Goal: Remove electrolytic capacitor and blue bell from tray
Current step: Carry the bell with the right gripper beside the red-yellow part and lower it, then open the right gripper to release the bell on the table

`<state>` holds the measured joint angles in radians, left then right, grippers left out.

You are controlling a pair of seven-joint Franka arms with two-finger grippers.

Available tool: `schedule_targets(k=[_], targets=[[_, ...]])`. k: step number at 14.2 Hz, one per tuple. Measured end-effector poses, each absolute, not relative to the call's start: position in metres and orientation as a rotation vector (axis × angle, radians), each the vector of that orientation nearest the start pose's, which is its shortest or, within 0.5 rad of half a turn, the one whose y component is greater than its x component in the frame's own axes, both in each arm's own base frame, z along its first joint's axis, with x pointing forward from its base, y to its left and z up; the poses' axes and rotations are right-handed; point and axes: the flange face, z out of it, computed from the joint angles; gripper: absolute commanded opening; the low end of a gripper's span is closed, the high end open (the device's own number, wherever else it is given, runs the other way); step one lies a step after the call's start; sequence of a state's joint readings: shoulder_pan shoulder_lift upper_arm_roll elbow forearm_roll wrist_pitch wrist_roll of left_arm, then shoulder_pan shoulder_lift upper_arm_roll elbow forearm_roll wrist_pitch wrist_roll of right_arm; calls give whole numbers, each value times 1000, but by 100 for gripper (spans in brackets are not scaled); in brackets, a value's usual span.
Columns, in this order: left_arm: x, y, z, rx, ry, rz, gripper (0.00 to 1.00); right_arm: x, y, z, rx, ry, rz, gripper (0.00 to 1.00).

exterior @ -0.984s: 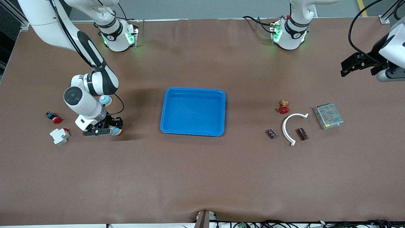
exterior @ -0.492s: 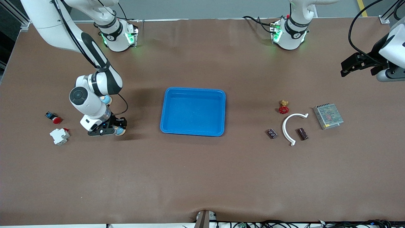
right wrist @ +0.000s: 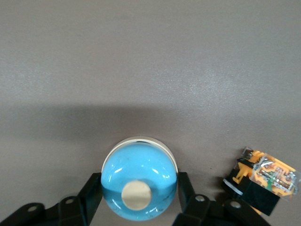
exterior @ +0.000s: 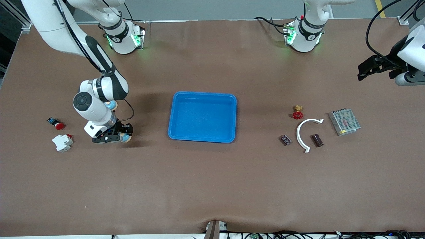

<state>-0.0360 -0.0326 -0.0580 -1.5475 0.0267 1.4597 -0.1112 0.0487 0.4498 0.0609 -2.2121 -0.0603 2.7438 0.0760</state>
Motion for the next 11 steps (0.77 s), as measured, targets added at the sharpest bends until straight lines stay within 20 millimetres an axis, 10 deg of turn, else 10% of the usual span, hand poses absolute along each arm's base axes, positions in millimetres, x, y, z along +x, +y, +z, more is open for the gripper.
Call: schedule_targets(k=[4,11], targets=[[531,-47,644,-3106,-30,81,100,560,62,194,-3142,-121,-42,100],[531,-47,649,-3108,-31,62,100,591,59,278,-3170,-82,111,100]])
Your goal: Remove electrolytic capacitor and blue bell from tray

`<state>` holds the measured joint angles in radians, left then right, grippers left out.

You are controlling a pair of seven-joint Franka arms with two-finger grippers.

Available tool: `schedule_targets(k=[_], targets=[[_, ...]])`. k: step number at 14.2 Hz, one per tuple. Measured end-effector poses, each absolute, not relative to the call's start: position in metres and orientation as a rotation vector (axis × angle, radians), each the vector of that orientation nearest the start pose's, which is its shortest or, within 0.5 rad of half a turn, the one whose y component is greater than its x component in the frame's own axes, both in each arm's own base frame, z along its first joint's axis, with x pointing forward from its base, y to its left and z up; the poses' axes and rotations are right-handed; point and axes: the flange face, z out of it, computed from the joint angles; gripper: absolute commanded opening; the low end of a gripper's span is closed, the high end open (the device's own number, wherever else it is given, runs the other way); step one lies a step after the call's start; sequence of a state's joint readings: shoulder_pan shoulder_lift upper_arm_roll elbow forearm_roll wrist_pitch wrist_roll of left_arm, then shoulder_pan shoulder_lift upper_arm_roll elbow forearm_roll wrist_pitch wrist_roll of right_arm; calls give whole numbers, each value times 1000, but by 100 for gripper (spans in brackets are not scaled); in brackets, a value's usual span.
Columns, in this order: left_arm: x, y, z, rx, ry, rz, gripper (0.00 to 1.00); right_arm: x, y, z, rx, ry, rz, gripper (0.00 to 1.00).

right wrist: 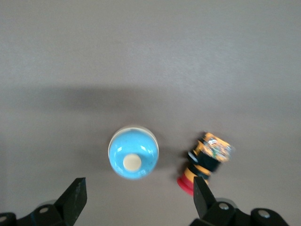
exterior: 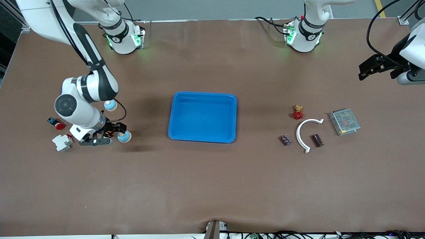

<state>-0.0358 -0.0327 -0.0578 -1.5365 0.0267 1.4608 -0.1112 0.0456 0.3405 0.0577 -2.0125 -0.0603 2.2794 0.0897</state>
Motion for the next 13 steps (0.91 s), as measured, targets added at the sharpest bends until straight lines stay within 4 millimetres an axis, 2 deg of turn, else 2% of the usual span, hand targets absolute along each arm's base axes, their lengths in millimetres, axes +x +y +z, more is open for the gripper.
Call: schedule_targets(k=[3,5,7,10,13], targets=[[531,-47,649,-3108,-31,62,100,609,48,341,-3183,-39,204,100],[532,-47,648,-3108,-31,65,100,618,28,384,-3186,21,227,100],[533,-47,646,-3108,-31,72,100,620,-2,425,-3185,103,239,100],[534,-47,644,-3108,-31,75,100,612,-44,505,-3184,222,129,100],[534,-47,644,-3108,-31,74,100,581,-53,579,-3180,266,59,100]])
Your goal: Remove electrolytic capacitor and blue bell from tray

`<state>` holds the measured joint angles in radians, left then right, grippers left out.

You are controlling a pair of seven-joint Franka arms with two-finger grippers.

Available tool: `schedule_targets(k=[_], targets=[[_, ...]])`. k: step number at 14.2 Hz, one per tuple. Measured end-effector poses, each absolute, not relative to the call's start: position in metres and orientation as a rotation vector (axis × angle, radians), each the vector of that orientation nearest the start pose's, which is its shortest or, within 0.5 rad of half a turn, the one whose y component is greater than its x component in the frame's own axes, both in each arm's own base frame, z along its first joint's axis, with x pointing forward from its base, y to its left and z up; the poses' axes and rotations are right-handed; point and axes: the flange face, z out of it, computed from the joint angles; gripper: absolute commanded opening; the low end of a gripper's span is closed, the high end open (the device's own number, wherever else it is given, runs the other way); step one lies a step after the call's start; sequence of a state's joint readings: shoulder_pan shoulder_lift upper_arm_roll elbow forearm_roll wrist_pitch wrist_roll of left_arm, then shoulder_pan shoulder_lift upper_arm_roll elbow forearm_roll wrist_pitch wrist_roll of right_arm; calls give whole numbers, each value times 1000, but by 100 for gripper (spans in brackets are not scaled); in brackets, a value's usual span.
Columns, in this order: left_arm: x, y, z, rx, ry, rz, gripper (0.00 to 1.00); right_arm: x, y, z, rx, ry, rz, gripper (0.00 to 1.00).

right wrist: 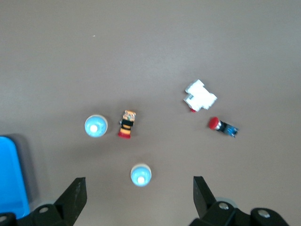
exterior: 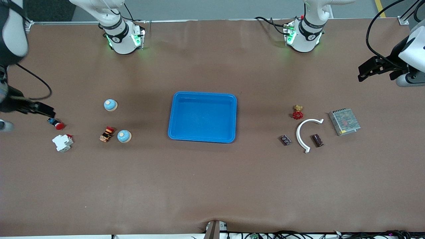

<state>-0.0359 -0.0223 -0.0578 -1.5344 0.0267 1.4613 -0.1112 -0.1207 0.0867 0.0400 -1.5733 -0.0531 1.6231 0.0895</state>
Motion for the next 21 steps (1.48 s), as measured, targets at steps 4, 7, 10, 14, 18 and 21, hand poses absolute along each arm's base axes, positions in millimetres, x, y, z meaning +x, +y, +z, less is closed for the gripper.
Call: schedule_targets(k=[4,7,10,14,18,21], targets=[[534,-47,644,-3108,-31,75,100,555,-43,634,-3137,259,86,100],[534,-47,644,-3108,-31,74,100,542,-32,662,-3119,234,18,100],[534,-47,644,-3108,-31,74,100,535,-23,672,-3119,211,-7,100],[534,-48,644,-3108,-29,74,100,537,-18,665,-3119,199,12,100],[534,-49,644,-3108,-26,74,100,538,-19,664,-3119,200,15,100],[534,-49,644,-3108,-25,75,100,538,-22,664,-3118,209,15,100]])
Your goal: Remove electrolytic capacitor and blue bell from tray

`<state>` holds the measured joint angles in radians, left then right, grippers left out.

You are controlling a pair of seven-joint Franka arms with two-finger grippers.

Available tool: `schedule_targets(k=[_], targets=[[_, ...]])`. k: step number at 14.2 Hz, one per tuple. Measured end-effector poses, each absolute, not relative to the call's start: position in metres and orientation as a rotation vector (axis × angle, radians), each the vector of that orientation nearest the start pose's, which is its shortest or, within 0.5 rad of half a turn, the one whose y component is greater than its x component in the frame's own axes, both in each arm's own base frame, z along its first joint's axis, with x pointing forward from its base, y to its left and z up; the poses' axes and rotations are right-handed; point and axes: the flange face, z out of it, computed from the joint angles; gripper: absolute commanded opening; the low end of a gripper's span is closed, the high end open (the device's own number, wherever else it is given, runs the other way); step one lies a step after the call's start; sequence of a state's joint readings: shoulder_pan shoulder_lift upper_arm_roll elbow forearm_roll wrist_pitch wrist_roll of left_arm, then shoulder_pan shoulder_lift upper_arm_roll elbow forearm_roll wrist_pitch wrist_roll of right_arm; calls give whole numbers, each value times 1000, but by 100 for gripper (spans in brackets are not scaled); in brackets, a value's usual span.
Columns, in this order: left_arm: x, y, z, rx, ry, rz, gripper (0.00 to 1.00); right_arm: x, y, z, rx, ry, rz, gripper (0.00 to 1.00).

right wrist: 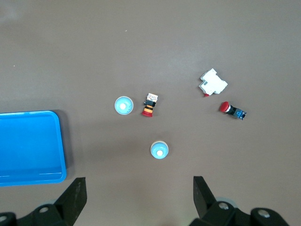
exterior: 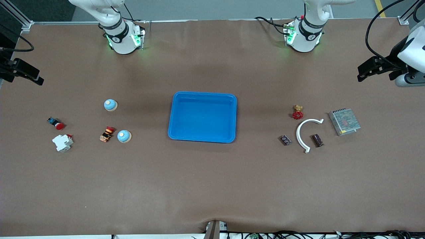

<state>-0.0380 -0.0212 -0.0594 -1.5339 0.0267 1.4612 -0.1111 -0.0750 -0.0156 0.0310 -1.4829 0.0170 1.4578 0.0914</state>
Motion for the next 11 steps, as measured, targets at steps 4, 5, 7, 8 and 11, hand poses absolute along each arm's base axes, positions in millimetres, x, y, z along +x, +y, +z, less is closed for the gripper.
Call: schedule_targets(k=[4,5,7,8,11], targets=[[534,-50,644,-3107,-24,75,100,539,-20,665,-3118,205,-2,100],[534,-50,644,-3107,-24,75,100,539,-19,665,-3119,202,-4,100],[534,-50,644,-3107,-23,75,100,540,-18,665,-3119,197,-14,100],[534,-50,644,-3107,-23,75,100,540,-18,665,-3119,197,-17,100],[534,-50,644,-3107,-22,75,100,541,-17,666,-3118,197,-24,100]])
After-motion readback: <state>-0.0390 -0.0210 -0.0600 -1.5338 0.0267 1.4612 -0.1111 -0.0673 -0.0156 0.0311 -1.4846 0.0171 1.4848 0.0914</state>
